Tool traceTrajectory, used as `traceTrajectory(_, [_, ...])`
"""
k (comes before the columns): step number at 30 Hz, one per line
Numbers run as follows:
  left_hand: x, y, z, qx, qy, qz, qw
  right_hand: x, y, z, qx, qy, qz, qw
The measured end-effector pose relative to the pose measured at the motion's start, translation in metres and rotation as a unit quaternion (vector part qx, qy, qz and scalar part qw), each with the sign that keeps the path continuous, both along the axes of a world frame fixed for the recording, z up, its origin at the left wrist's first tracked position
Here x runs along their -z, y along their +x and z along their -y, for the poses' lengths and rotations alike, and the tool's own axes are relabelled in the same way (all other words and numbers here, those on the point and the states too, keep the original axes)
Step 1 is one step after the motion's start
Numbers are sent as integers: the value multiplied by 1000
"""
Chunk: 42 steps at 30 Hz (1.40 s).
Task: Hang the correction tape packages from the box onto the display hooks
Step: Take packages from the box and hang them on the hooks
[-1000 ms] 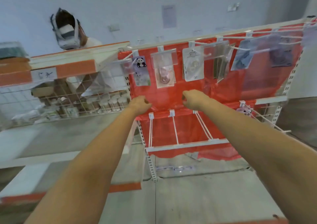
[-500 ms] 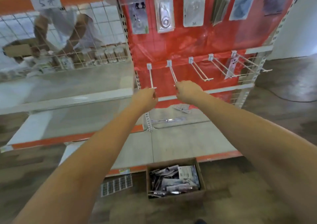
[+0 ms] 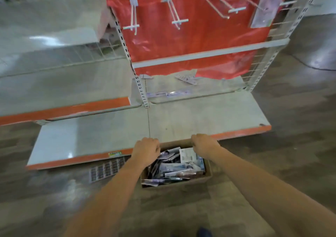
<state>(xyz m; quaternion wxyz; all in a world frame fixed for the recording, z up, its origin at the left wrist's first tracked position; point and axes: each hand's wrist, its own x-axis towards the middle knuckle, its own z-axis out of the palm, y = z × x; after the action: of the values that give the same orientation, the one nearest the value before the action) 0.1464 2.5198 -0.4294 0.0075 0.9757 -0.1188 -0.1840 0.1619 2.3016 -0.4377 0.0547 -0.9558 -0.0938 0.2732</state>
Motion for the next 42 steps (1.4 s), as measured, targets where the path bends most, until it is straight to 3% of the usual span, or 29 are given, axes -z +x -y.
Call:
traceTrajectory(4, [107,-6,-16,-28,-16,-65,997,111,-5,12,30,4,-43,999])
traceTrajectory(9, [225,-4,-37,-72,-64,-221,970,240,-6,20,-10,-8,-92,996])
traceTrajectory(13, [296,-2,-50,-26,-10,-309,951,309,-2,23,-32,-22,-116,992])
traceTrajectory(17, [337,-5,-58,11,-3,-321,947,356,4,27,-65,-16,-120,990])
traceTrajectory(21, [346,-11,-56,34,-28,-307,951,383,6,32,-77,-13,-139,987])
traceTrajectory(26, [341,-15,-56,53,21,-322,945,406,-4,39,-92,-33,-148,984])
traceTrajectory(33, [330,4,-61,3,70,-151,986,397,7,44,-47,24,-87,995])
traceTrajectory(36, [324,19,-68,-92,-55,-118,987,385,16,47,32,134,-54,989])
traceTrajectory(39, [329,26,-68,-187,-218,-89,954,370,23,39,119,268,-28,956])
traceTrajectory(42, [337,28,-56,-244,-293,-86,921,360,27,22,153,330,-15,931])
